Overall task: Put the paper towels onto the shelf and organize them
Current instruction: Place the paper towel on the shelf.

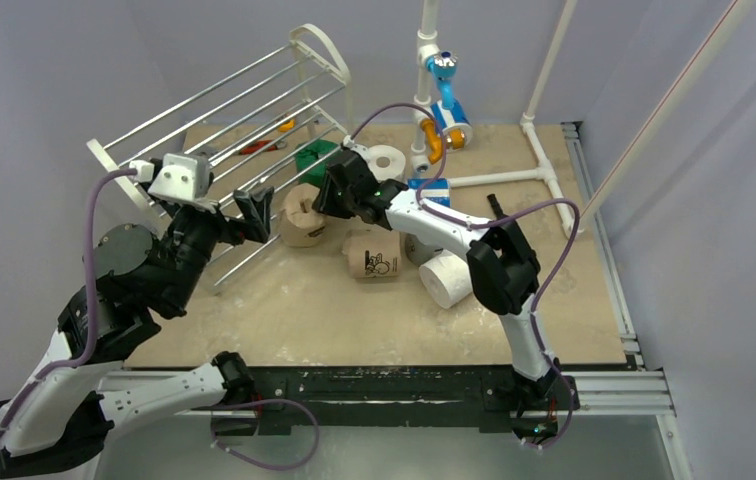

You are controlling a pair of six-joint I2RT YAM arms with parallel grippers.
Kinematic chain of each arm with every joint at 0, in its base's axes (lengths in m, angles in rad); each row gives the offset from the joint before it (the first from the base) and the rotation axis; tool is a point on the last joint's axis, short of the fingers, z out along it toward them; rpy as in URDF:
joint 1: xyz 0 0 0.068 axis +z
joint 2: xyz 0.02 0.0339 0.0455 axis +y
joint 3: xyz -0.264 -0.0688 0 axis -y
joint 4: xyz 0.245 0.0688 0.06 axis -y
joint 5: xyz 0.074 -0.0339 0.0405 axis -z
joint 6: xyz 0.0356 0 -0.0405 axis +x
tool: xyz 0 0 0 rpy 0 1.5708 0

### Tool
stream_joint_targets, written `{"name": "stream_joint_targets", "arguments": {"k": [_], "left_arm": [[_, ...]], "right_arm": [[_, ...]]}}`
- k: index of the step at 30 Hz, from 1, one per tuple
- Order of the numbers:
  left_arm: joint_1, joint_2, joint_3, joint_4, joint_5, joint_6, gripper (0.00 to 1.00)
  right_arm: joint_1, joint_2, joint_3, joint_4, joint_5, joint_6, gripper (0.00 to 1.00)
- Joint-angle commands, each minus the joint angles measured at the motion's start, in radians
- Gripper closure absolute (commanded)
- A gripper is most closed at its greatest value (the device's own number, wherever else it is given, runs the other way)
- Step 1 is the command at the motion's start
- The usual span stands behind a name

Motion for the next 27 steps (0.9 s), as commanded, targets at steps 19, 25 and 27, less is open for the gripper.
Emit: {"name": "stream_joint_targets", "arguments": {"k": [19,25,27], "left_arm": [[0.004,-0.06,-0.065,0.066,0.008,0.012,0.0],[0.004,-0.063,-0.082,0.075,0.012,0.006,0.0],[0.004,-0.064,-0.087,0.078,0.014,0.004,0.0]], "right_arm": [[-0.002,0.018,0.136,0.06,0.103,0.125,0.76],[-0.002,0.027,0.126,0.068,0.123,0.155,0.75],[-0.002,0.032,0.125,0.069,0.13,0.164,0.75]]}}
